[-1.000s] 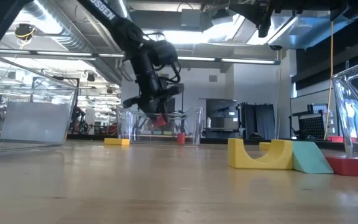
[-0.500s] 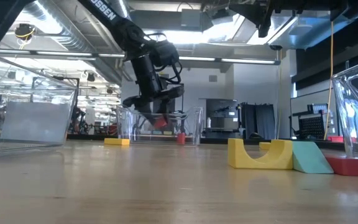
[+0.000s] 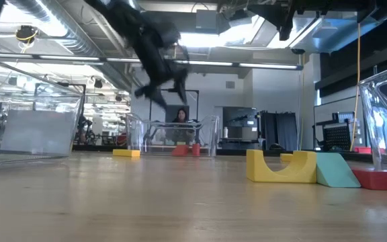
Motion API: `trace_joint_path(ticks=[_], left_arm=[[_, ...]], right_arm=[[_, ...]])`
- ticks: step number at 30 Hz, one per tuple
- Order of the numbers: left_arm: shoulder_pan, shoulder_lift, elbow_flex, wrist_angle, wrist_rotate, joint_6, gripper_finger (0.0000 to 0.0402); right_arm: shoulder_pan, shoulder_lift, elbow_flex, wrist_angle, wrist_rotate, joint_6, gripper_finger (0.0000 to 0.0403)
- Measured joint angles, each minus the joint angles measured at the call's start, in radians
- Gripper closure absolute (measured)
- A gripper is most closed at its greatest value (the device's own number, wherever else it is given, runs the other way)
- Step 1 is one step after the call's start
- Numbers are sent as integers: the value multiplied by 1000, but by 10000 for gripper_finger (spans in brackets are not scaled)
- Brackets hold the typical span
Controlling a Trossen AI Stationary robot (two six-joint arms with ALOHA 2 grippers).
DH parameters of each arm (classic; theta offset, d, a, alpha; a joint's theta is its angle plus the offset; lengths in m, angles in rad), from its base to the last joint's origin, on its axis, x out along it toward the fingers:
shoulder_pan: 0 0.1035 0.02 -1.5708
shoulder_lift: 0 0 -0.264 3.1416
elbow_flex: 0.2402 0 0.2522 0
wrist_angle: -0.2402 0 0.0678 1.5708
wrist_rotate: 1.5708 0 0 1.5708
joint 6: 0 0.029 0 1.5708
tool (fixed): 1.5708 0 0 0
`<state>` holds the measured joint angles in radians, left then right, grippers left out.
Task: Sort & place blocks by color
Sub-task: Put the red block on the top transparent bin
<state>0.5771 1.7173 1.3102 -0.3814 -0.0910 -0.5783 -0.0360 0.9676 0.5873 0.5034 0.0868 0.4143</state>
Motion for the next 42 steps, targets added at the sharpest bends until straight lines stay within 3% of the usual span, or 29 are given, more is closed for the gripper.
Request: trace_joint_path(ticks=[5,10,17,21,28,42], left_arm=[[-20,-204,0,55,53,136,120],[-142,-428,-56,132,66,207,120],[-374,-729,-404,500,-49,189,120],[-494,-856,-622,696,-55,196,120],[-567,-979,-819,759,-49,225,120],[-567,-994,-832,814,-129,327,120]], right_arm=[[0,0,0,0,0,0,124],[0,0,0,0,0,4,124],[0,0,0,0,0,5,124],[0,0,0,1,0,4,124],[0,0,0,1,0,2,124],[0,0,0,1,0,3,124]])
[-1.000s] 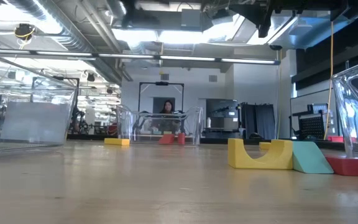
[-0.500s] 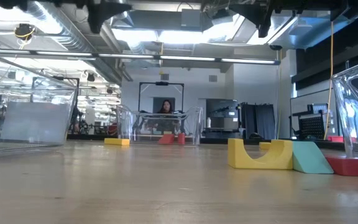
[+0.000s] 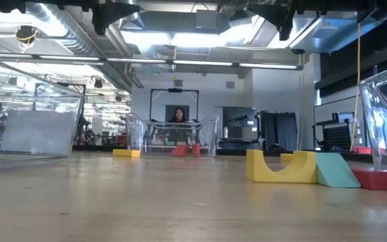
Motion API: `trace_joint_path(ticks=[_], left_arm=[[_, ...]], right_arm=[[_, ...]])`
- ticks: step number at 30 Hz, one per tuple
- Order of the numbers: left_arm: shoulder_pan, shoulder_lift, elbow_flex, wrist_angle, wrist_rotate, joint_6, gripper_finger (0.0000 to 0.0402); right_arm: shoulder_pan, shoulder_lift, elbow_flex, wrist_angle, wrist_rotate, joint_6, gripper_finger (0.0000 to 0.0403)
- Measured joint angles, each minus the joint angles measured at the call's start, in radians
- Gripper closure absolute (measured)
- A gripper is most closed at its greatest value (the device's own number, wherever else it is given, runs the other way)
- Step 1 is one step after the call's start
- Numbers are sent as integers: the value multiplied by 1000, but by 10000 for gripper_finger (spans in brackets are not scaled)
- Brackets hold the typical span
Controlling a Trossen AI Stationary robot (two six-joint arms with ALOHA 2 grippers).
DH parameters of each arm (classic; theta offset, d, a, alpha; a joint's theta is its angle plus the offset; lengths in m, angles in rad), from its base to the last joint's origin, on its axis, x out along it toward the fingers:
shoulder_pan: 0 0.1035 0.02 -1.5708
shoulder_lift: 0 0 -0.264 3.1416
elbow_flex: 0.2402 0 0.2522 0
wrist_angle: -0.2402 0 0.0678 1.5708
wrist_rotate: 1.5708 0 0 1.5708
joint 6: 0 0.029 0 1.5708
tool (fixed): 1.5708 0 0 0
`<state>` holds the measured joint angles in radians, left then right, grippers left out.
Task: Sort & place blocks by color
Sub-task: Put the red block on the top transparent bin
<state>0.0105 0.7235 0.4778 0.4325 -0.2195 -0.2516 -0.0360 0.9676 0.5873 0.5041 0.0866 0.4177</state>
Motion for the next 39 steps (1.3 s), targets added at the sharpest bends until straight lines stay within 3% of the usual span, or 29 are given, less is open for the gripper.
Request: trace_joint_path(ticks=[5,10,15,19,20,25,31,39], left_arm=[[0,0,0,-1,0,0,120],[0,0,0,-1,0,-1,120],[0,0,0,-1,0,-1,120],[0,0,0,-1,-1,-1,120],[0,0,0,-1,-1,-1,120],[0,0,0,-1,-8,-2,120],[0,0,0,-1,-8,-3,120],[0,1,0,-1,-8,-3,120]], right_arm=[[0,0,19,-56,-1,64,124],[2,46,241,-532,-77,18,158],[41,181,469,-952,-230,-43,257],[104,305,552,-1160,-376,-57,373],[119,339,565,-1204,-414,-58,387],[166,534,650,-1410,-615,-79,399],[165,749,774,-1535,-650,-162,401],[156,938,789,-1547,-709,-192,402]])
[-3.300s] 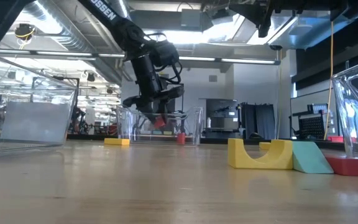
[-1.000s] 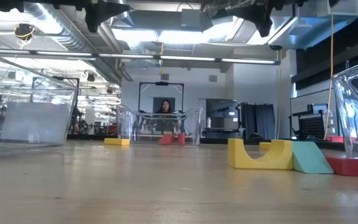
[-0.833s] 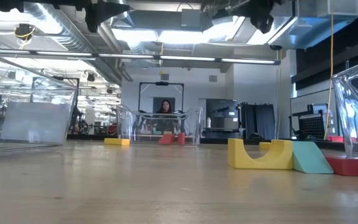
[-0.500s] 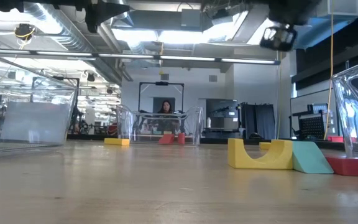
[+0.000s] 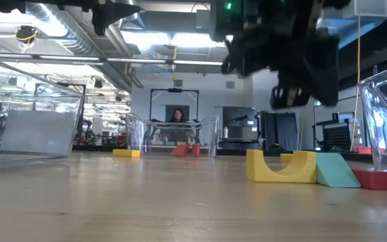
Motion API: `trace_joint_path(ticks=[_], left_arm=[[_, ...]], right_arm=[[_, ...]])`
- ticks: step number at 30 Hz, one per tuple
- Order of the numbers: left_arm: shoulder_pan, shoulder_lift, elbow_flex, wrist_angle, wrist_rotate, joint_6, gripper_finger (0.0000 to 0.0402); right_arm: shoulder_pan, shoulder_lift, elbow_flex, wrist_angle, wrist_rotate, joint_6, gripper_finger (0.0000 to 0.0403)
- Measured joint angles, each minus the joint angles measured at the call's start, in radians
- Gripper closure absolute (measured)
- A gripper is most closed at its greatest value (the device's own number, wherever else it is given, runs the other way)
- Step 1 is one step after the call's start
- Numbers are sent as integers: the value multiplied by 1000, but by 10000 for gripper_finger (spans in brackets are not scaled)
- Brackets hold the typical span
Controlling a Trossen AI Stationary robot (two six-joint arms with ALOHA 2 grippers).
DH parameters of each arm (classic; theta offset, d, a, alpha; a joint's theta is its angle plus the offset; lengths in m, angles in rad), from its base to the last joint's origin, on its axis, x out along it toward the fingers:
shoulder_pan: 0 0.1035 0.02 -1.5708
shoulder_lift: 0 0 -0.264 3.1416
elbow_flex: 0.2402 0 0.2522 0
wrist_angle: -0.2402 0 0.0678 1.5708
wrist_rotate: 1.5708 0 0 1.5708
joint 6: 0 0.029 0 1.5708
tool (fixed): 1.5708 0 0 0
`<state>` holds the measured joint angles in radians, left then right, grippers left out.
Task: Sort & place blocks by color
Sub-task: Put the red block on the top transparent bin
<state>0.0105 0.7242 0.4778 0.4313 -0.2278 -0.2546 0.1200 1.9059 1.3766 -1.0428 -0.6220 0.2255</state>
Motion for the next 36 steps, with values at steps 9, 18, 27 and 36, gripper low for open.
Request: trace_joint_path(ticks=[9,18,27,36], left_arm=[[0,0,0,0,0,0,120],[0,0,0,0,0,0,120],[0,0,0,0,-26,0,120],[0,0,0,0,-49,0,120]], right_arm=[[0,106,0,-10,19,-65,402],[0,116,0,-8,79,-80,402],[0,116,-37,3,89,-73,403],[0,116,-79,37,84,-60,403]])
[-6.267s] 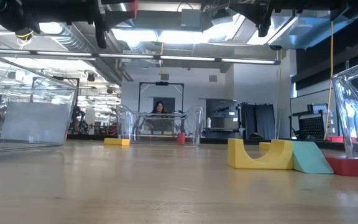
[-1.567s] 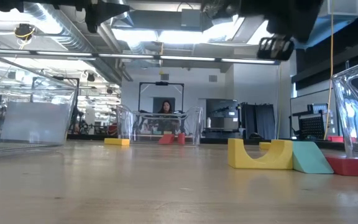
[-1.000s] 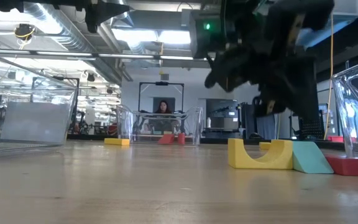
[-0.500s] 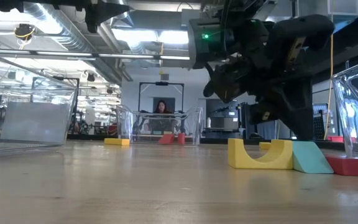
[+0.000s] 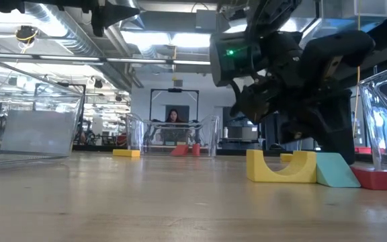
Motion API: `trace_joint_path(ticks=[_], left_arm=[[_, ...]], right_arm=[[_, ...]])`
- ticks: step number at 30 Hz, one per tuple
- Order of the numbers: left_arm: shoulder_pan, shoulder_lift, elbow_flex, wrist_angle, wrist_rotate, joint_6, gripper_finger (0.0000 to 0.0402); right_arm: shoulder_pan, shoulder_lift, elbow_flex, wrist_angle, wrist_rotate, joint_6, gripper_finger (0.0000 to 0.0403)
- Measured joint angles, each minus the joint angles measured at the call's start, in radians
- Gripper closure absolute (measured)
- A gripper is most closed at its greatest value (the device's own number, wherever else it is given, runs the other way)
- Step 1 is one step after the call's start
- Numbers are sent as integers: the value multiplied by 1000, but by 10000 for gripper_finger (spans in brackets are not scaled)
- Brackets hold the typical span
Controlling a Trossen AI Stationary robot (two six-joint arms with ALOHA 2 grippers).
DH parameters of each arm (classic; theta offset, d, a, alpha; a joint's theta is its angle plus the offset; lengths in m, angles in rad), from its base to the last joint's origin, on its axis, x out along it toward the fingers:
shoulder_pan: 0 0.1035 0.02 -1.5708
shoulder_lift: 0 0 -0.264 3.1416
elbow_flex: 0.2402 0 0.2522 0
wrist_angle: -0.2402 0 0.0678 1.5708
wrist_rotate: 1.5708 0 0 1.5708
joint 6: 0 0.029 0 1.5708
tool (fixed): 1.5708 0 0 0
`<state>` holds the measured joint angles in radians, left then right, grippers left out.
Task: Sort & place blocks by color
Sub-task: Put the red block on the top transparent bin
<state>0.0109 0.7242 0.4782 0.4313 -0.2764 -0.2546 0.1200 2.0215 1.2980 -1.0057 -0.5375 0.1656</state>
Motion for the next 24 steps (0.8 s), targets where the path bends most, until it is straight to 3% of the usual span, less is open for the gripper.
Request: trace_joint_path(ticks=[11,24], left_arm=[[0,0,0,0,0,0,120],[0,0,0,0,0,0,120]], right_arm=[[-6,-3,-8,40,27,7,403],[-175,-3,-7,49,38,-71,403]])
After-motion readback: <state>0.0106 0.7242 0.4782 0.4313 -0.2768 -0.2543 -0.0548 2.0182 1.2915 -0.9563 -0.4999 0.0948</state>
